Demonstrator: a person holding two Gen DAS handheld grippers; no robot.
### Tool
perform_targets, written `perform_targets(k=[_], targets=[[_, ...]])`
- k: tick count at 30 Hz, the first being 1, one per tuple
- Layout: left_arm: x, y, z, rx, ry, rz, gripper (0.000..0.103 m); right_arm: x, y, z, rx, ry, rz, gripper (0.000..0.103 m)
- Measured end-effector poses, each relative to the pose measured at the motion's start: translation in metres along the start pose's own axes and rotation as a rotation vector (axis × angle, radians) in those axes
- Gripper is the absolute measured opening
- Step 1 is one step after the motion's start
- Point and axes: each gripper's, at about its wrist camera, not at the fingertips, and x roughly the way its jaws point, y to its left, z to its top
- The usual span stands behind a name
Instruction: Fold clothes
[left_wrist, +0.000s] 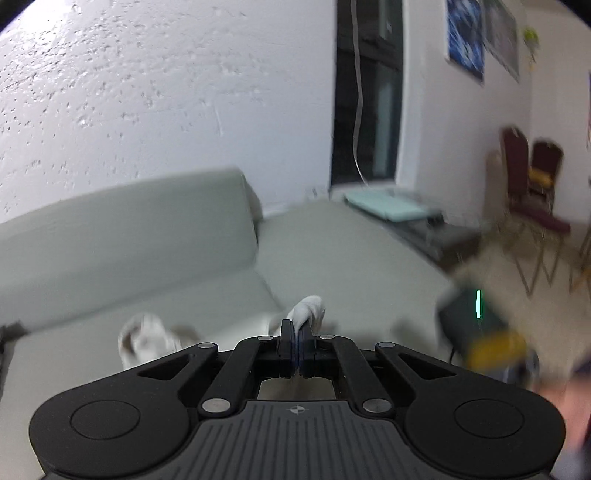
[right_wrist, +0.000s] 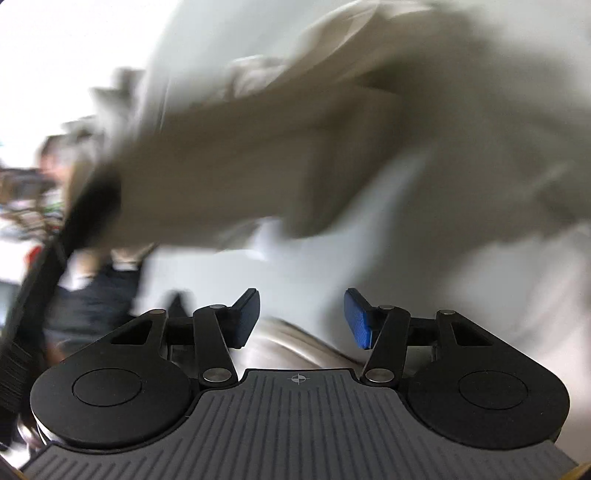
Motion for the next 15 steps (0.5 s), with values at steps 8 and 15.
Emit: perform_targets(k=[8,15], targets=[[0.014,-0.022,-0.096,-0.161,0.34,0.179,0.005,-0.079,-0.081,-0.032,0.218,-0.226,-0.061,0.058],[0.001,0.006,-0.09,-0.438,0.271,0.239,0.063,-0.07,-0.072,-0.025,0.123,-0.279,-0.02,0.058]])
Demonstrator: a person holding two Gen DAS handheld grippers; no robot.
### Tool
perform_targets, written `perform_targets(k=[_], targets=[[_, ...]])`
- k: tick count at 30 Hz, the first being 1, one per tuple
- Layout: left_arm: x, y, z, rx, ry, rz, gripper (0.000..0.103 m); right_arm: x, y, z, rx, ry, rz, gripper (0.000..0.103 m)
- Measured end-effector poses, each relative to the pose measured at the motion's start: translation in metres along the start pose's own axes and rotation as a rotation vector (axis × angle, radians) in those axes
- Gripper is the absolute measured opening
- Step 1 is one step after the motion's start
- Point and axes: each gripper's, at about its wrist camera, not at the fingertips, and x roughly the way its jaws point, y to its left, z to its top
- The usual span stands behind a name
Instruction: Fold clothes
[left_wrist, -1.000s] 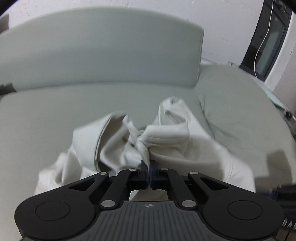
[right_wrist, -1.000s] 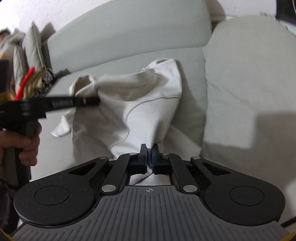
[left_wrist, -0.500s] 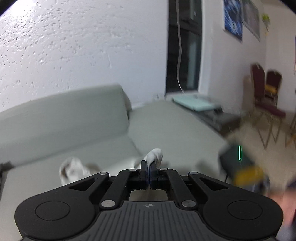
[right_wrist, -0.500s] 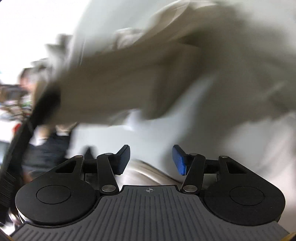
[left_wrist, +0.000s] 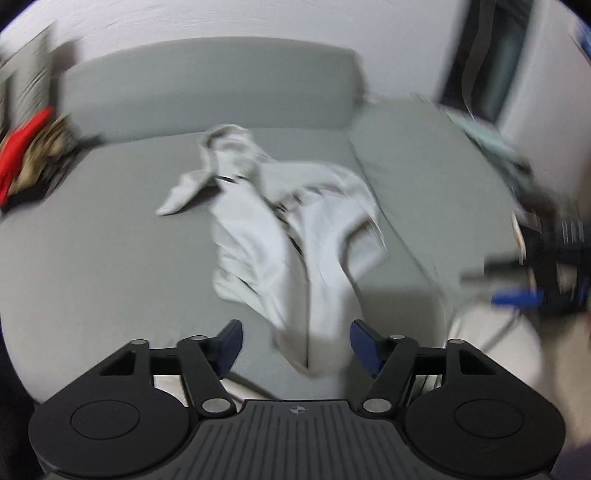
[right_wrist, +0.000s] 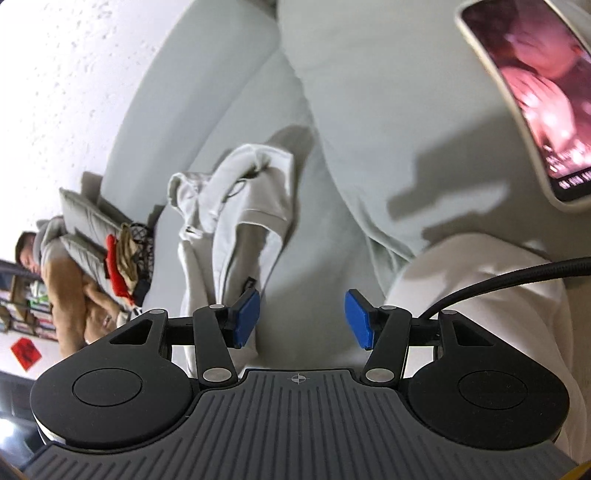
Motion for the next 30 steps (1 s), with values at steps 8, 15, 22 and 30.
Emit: perform_targets(k=[8,15,22,30], targets=[[0.035,0.023,-0.004,-0.392,0.046,-0.062,0.051,0.002,0.008,-0.002,-0.025,0.004,0.024,0.058],[0.057,0.018,-0.006,-0.315,0.084,0.027,0.026,0.013,0.008,0.005,-0.037,-0.008,0.007,0.058],[0.053,0.014,-0.002,-0.275,-0.02,0.056,0.002,0.047,0.01,0.035,-0.039,-0.01,0.033,0.058],[0.016,0.054,-0.011,-0.52,-0.188,0.071,0.002,0.109,-0.01,0.078,0.231,-0.084,0.17,0.056]])
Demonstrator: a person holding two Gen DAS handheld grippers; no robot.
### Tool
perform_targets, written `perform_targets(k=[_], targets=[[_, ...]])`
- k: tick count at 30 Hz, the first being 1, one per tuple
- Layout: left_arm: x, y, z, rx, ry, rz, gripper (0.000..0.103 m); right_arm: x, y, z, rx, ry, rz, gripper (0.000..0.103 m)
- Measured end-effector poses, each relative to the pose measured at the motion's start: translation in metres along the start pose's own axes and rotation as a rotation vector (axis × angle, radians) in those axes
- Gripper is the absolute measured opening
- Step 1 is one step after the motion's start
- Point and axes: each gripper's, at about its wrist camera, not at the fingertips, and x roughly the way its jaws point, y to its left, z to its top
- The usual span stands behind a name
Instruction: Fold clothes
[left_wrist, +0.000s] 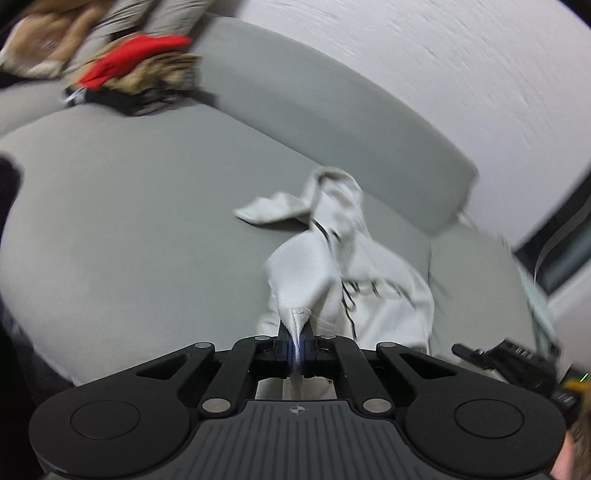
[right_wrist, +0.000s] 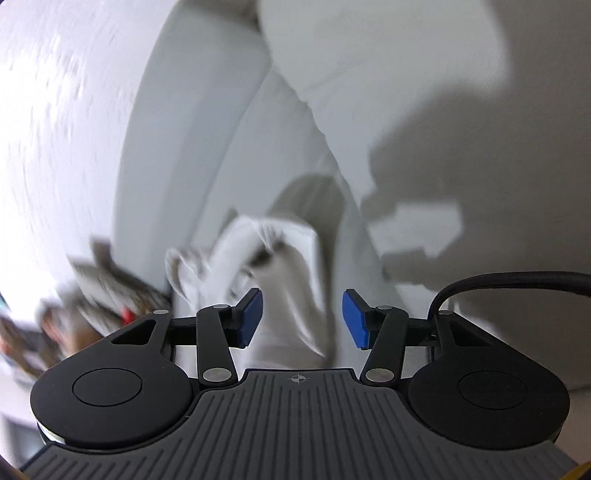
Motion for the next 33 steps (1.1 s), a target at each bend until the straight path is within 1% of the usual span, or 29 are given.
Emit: perform_targets(k=[2,3,4,5,6,7,8,9,10,12,14,15,16,17,18,20,21,22,23,24,26,29,33], targets=[[0.0,0.009,0.003,-0.051,-0.025,0.007,0.002,0.008,-0.003,0.005,0.102,-0.004,0.081,0.066],[0.0,0.012,0.005,-0.066,-0.034,0.01,0.002,0.012,-0.003,0.007,0.131,-0.006,0.114,0.071],[0.001,0.012,0.01,-0.069,-0.035,0.012,0.002,0.015,-0.005,0.011,0.183,-0.005,0.152,0.072],[0.004,0.011,0.012,-0.068,-0.029,0.009,0.002,0.018,-0.011,0.015,0.272,-0.004,0.213,0.074],[0.007,0.011,0.013,-0.072,-0.024,0.007,0.002,0.02,-0.019,0.018,0.38,0.004,0.3,0.08],[0.009,0.011,0.014,-0.076,-0.019,0.004,0.002,0.025,-0.026,0.02,0.476,0.026,0.422,0.084],[0.01,0.012,0.014,-0.076,-0.012,-0.002,0.002,0.028,-0.032,0.022,0.566,0.044,0.537,0.079],[0.011,0.012,0.014,-0.077,-0.007,-0.007,0.002,0.027,-0.034,0.022,0.618,0.041,0.611,0.079],[0.012,0.013,0.013,-0.074,-0.004,-0.007,0.002,0.025,-0.034,0.022,0.661,0.039,0.67,0.081],[0.016,0.014,0.013,-0.07,0.009,-0.01,0.002,0.01,-0.026,0.021,0.627,0.041,0.605,0.082],[0.017,0.014,0.012,-0.07,0.01,-0.02,0.002,-0.011,-0.007,0.024,0.456,-0.049,0.507,0.079],[0.016,0.014,0.012,-0.067,0.007,-0.021,0.002,-0.024,0.009,0.026,0.317,-0.142,0.405,0.076],[0.017,0.014,0.012,-0.064,0.006,-0.019,0.002,-0.036,0.029,0.028,0.115,-0.265,0.285,0.076],[0.017,0.013,0.012,-0.063,0.007,-0.02,0.002,-0.044,0.053,0.027,-0.144,-0.399,0.136,0.076],[0.017,0.014,0.012,-0.065,0.007,-0.02,0.002,-0.041,0.073,0.022,-0.385,-0.474,-0.002,0.076],[0.015,0.014,0.013,-0.06,0.004,-0.017,0.002,-0.009,0.09,0.018,-0.702,-0.32,-0.149,0.065],[0.016,0.015,0.014,-0.058,0.005,-0.012,0.002,0.007,0.097,0.017,-0.841,-0.231,-0.213,0.055],[0.017,0.016,0.015,-0.063,0.006,-0.009,0.002,0.023,0.093,0.016,-0.863,-0.104,-0.213,0.045],[0.017,0.017,0.015,-0.069,0.008,-0.006,0.002,0.035,0.087,0.014,-0.875,-0.032,-0.221,0.041],[0.018,0.019,0.015,-0.08,0.011,-0.006,0.002,0.047,0.082,0.012,-0.887,0.03,-0.232,0.041],[0.02,0.021,0.015,-0.09,0.016,-0.004,0.002,0.062,0.072,0.012,-0.896,0.041,-0.275,0.043],[0.023,0.021,0.014,-0.08,0.025,0.001,0.002,0.081,0.053,0.022,-0.856,0.105,-0.273,0.043],[0.03,0.022,0.012,-0.072,0.051,0.008,0.002,0.095,0.056,0.011,-0.9,0.084,-0.276,0.044]])
